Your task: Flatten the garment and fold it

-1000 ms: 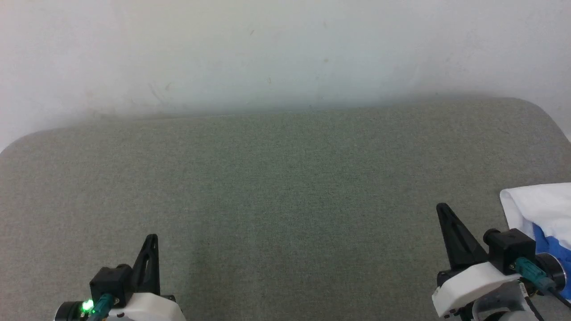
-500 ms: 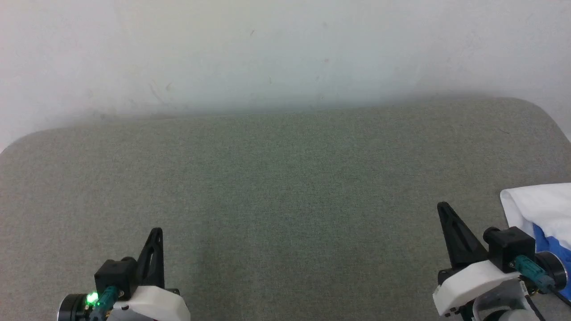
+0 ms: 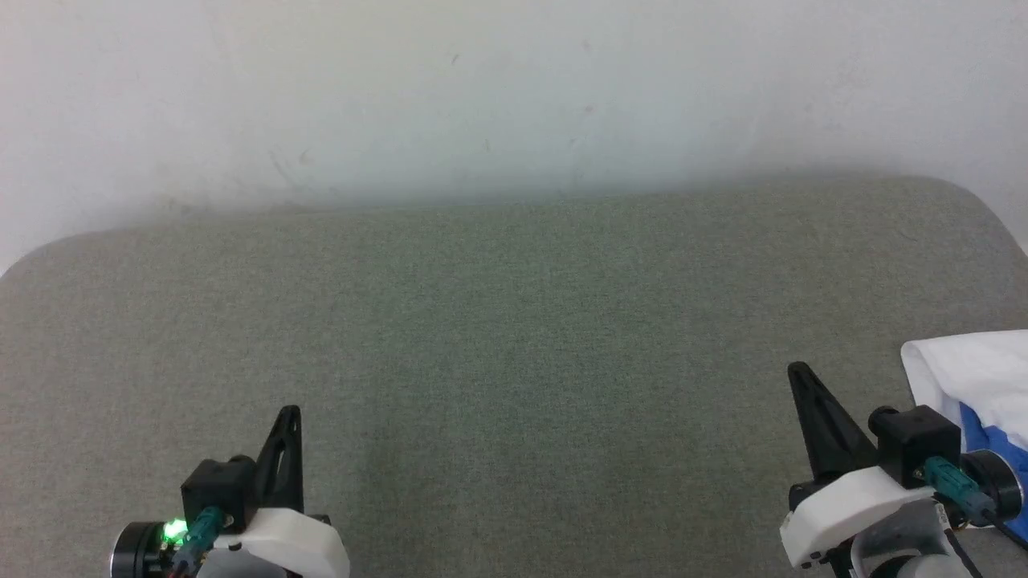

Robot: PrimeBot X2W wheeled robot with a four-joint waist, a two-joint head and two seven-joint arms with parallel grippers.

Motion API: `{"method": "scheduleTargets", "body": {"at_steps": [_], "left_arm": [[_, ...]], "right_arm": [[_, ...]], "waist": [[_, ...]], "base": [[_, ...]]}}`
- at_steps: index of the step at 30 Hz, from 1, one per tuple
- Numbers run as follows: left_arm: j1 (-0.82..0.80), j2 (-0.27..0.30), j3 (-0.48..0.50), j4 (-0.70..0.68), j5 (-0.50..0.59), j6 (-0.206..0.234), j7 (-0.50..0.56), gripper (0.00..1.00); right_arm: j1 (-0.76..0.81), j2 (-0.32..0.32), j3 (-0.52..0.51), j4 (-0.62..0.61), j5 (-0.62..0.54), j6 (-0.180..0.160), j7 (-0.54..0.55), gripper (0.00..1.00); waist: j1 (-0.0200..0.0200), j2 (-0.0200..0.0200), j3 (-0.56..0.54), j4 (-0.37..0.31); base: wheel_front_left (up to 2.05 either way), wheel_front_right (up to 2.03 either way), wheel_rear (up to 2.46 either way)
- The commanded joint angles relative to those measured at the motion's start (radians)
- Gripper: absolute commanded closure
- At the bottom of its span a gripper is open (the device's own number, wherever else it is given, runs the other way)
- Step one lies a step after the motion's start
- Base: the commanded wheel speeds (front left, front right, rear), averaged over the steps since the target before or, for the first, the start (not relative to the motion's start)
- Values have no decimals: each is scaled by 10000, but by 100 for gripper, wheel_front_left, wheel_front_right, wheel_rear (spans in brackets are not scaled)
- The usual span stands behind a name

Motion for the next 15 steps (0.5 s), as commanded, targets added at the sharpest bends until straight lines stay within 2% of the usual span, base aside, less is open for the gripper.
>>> {"method": "scheduleTargets", "body": {"at_steps": [1,15], "left_arm": [[-254,-60,-32,-89,103,49,58,100],[-408,-172,-90,-224,278,59,318,100]], "right_arm": [[-174,33,-8,24,-84,-6,14,100],[-254,39,-39,38,-219,-7,83,100]], "waist": [[0,0,0,1],[0,0,-3,11]], "base": [[0,0,0],[0,0,0]]}}
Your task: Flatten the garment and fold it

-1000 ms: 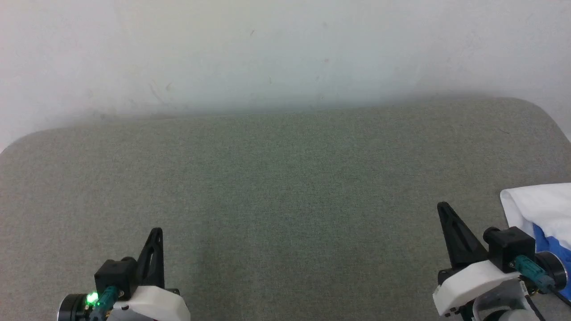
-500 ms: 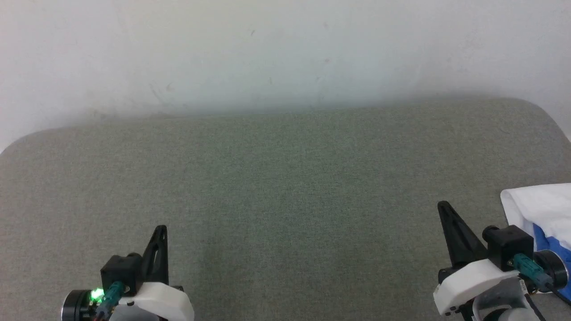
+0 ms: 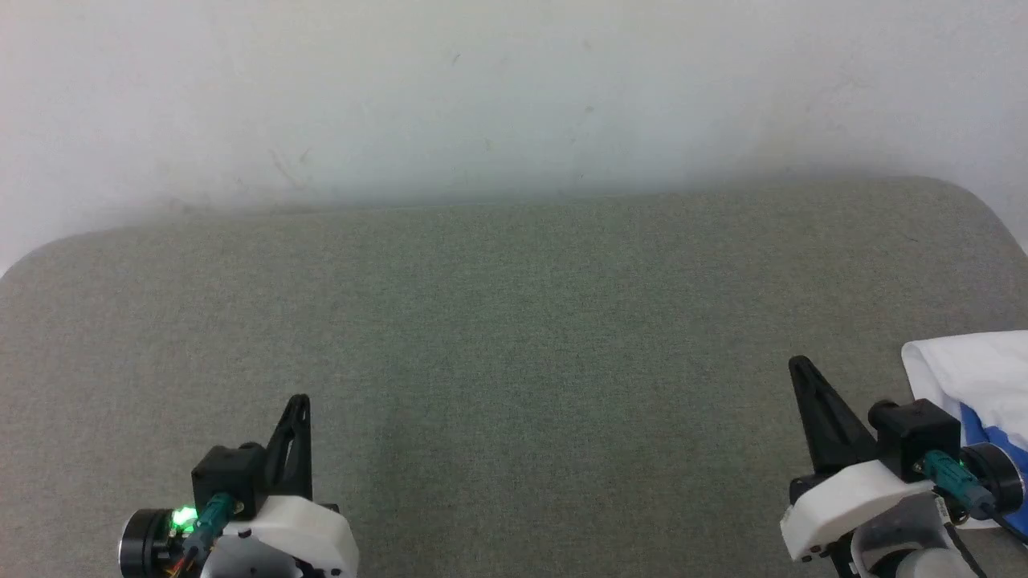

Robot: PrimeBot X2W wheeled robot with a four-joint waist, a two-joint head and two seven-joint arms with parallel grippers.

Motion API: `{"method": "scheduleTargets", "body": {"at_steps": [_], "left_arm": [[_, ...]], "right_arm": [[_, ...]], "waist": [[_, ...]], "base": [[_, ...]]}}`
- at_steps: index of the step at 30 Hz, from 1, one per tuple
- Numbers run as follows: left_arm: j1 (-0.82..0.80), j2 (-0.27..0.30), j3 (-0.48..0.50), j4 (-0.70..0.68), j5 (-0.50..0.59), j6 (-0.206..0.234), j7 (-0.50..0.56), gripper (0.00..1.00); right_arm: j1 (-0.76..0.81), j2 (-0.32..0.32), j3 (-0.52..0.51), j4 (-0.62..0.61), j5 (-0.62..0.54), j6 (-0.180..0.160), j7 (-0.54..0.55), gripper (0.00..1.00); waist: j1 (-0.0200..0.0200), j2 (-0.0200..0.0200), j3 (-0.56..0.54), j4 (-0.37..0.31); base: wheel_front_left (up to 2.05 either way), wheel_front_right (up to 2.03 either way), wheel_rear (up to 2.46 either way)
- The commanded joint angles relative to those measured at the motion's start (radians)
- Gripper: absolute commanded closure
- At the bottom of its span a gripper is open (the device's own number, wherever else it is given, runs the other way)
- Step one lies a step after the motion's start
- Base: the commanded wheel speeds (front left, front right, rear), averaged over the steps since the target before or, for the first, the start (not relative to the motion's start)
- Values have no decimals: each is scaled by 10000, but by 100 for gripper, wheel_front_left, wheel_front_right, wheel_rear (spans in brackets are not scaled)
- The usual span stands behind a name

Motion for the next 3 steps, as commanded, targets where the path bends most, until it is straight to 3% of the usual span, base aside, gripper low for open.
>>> {"method": "scheduleTargets", "body": {"at_steps": [1,3], "left_arm": [[-254,-31,-16,-80,119,58,41,100],[-276,-47,-24,-99,144,60,78,100]], "right_arm": [[-131,37,-18,19,-110,-8,47,100],[-142,38,-22,21,-129,-8,57,100]], "waist": [[0,0,0,1],[0,0,-1,3]], "base": [[0,0,0],[0,0,0]]}}
